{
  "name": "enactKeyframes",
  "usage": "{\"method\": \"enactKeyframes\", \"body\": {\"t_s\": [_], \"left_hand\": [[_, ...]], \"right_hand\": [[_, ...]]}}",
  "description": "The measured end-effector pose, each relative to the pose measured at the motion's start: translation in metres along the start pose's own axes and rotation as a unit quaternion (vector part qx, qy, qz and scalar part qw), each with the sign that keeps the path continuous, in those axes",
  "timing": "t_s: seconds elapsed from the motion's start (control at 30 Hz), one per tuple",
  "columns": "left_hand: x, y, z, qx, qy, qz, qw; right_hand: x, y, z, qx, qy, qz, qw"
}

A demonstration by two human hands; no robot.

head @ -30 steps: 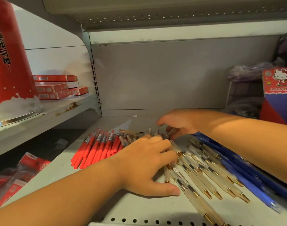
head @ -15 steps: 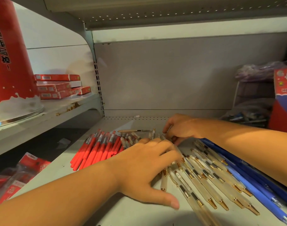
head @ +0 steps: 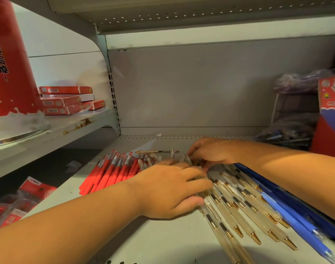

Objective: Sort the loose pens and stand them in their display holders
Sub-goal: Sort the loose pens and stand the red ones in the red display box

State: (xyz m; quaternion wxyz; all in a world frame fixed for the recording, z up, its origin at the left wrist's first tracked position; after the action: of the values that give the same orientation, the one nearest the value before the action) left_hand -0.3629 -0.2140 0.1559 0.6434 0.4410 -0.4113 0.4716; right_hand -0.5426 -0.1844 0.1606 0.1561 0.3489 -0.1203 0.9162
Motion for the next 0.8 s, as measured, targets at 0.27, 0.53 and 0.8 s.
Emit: {"method": "enactKeyframes", "body": {"t_s": [0.27,0.53,0.8], "left_hand": [[-0.006,-0.001,0.005,0.030,-0.041,0.011,0.999],[-0.006,0.002,0.003,0.036,-0.022,0.013,0.999],[-0.008,0.005,0.003,0.036,-0.023,-0.013,0.999]], "right_hand": [[0.003,-0.006,-0.008,-0.035,0.017,-0.063,0.997],[0.004,-0.003,-0.003,0.068,-0.117,-0.088,0.987],[-0.011,-0.006,0.002,0.132,-0.136,-0.019,0.982]]}}
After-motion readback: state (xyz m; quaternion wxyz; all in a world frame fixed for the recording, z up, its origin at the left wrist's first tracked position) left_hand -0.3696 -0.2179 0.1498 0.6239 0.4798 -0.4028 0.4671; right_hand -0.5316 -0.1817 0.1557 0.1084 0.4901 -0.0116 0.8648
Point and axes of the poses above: each hand's wrist, its own y-axis towards the middle knuckle, its own x-axis out of the back of the hand, z = x × y, the point moved 3 cm from there along y, towards the middle knuckle, and after that the axes turned 8 degrees about x, right-handed, at the moved point
